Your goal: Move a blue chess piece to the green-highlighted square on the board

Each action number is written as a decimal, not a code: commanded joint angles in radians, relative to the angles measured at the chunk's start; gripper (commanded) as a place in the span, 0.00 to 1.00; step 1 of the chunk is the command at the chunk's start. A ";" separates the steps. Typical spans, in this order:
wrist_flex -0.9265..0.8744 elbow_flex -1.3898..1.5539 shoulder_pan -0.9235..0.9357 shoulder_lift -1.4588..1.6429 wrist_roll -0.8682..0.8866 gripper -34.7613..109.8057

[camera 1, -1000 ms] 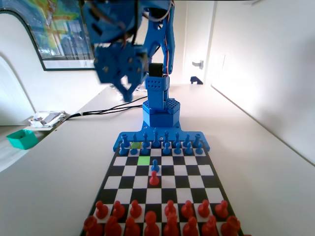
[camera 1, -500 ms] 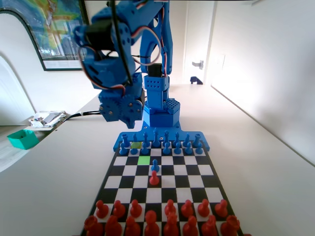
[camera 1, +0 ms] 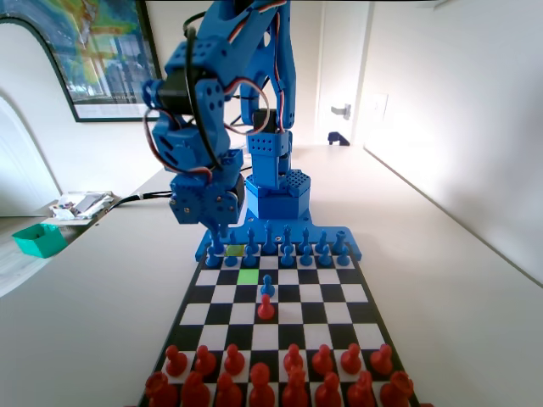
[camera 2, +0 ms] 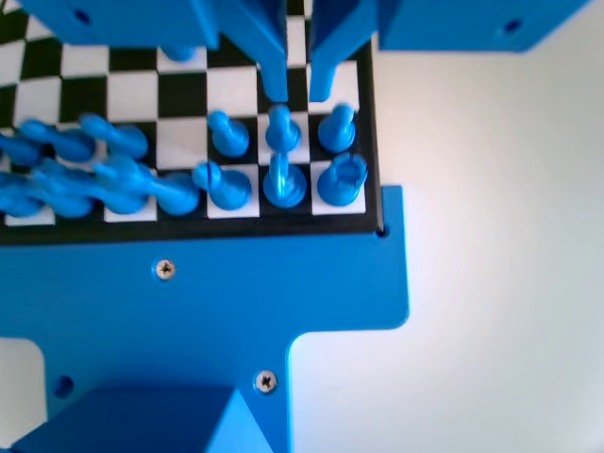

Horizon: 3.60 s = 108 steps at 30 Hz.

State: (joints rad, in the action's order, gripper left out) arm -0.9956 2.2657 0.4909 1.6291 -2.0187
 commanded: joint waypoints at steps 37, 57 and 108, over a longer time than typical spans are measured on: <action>0.092 0.127 -0.009 0.069 0.035 0.32; 0.244 0.255 0.002 0.069 0.006 0.32; -0.247 -0.337 -0.126 -0.067 0.143 0.25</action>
State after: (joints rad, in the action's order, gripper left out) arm -1.2609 2.0003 0.4111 1.5708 -1.9482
